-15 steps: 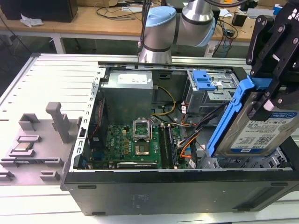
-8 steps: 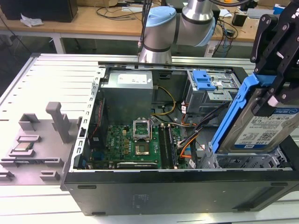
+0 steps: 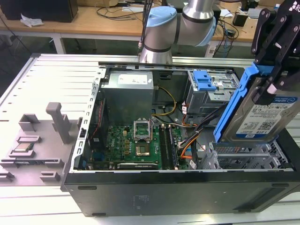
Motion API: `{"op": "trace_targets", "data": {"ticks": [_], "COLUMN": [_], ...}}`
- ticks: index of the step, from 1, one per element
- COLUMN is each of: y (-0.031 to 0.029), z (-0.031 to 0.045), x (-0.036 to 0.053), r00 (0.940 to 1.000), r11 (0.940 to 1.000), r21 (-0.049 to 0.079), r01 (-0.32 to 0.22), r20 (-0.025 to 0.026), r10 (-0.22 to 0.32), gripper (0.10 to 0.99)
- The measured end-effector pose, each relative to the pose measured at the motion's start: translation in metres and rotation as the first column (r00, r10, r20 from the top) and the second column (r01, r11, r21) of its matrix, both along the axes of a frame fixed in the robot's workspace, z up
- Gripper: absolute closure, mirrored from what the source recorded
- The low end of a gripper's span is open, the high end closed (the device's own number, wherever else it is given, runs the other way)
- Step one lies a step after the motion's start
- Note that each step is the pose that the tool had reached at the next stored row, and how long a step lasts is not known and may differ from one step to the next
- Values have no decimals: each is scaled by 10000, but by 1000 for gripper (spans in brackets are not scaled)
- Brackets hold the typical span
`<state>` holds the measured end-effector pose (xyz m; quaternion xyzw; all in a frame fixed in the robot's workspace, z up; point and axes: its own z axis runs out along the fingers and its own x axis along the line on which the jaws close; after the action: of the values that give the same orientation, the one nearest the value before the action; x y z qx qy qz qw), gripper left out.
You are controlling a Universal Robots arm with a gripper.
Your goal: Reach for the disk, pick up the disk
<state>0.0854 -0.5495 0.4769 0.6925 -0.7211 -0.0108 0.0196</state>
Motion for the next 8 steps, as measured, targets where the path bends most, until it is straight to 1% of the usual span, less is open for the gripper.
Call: {"op": "trace_targets", "data": {"ticks": [1, 3, 7, 8], "y": [21, 42, 50, 50], "z": [-1, -4, -29, -49], "x": [9, 26, 43, 46], "r00": [10000, 10000, 10000, 10000], "r11": [10000, 10000, 10000, 10000], "r21": [0, 1, -1, -1], "r01": [0, 0, 1, 2], "r20": [0, 0, -1, -2], "r10": [0, 0, -1, -2], "gripper": [718, 718, 718, 718]}}
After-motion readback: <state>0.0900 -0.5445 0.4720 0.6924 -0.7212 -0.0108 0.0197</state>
